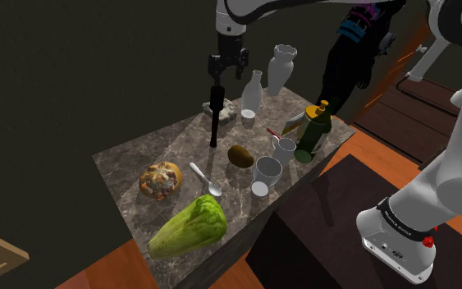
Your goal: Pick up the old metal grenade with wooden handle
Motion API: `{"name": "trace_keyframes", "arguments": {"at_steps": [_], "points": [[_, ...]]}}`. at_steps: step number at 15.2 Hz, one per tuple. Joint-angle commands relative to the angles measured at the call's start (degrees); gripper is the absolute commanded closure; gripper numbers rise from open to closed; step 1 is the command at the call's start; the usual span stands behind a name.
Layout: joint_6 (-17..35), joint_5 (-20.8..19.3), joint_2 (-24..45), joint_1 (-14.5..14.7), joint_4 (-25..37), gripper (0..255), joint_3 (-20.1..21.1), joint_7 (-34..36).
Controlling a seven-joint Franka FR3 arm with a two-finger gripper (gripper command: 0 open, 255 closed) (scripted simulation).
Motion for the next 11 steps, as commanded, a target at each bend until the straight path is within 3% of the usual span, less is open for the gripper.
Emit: {"name": "trace_keyframes", "arguments": {"at_steps": [1, 3, 11], "points": [[-1.05, -1.03, 5.15, 1.00, 6.11, 0, -0.27, 0.19], [-2.68, -1.94, 10.50, 2.39, 13.04, 0, -0.55, 0.48], [2.35, -2.31, 11.81, 2.26, 9.28, 0, -0.84, 0.84]]}}
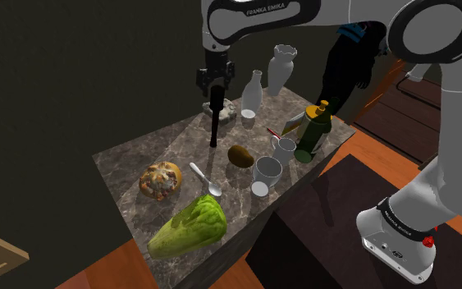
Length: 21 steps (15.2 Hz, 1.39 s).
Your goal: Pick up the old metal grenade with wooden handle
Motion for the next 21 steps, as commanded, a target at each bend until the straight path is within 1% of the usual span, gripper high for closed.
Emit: {"name": "trace_keyframes", "arguments": {"at_steps": [1, 2, 3, 12, 21], "points": [[0.59, -0.07, 0.25, 0.04, -0.32, 0, -0.03, 0.09], [0.59, -0.07, 0.26, 0.04, -0.31, 0, -0.03, 0.09], [0.59, -0.06, 0.23, 0.04, -0.34, 255, -0.02, 0.09], [0.59, -0.07, 0.26, 0.04, -0.31, 255, -0.03, 0.09], [-5.42, 0.39, -1.23, 0.24, 4.28, 255, 0.25, -0.35]]}}
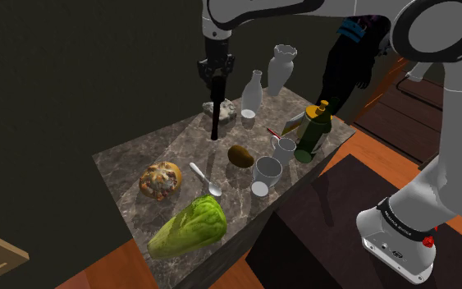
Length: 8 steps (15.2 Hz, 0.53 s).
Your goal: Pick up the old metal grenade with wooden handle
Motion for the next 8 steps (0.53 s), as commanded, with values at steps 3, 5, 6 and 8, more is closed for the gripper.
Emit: {"name": "trace_keyframes", "arguments": {"at_steps": [3, 5, 6, 8], "points": [[-3.10, 0.16, -0.36, 0.13, 2.78, 255, 0.08, -0.28], [-4.59, 0.21, -0.44, 0.24, 4.20, 255, 0.11, -0.37], [-5.35, 0.23, -0.45, 0.30, 4.96, 255, 0.12, -0.42], [-5.46, 0.23, -0.46, 0.31, 5.06, 255, 0.12, -0.42]]}}
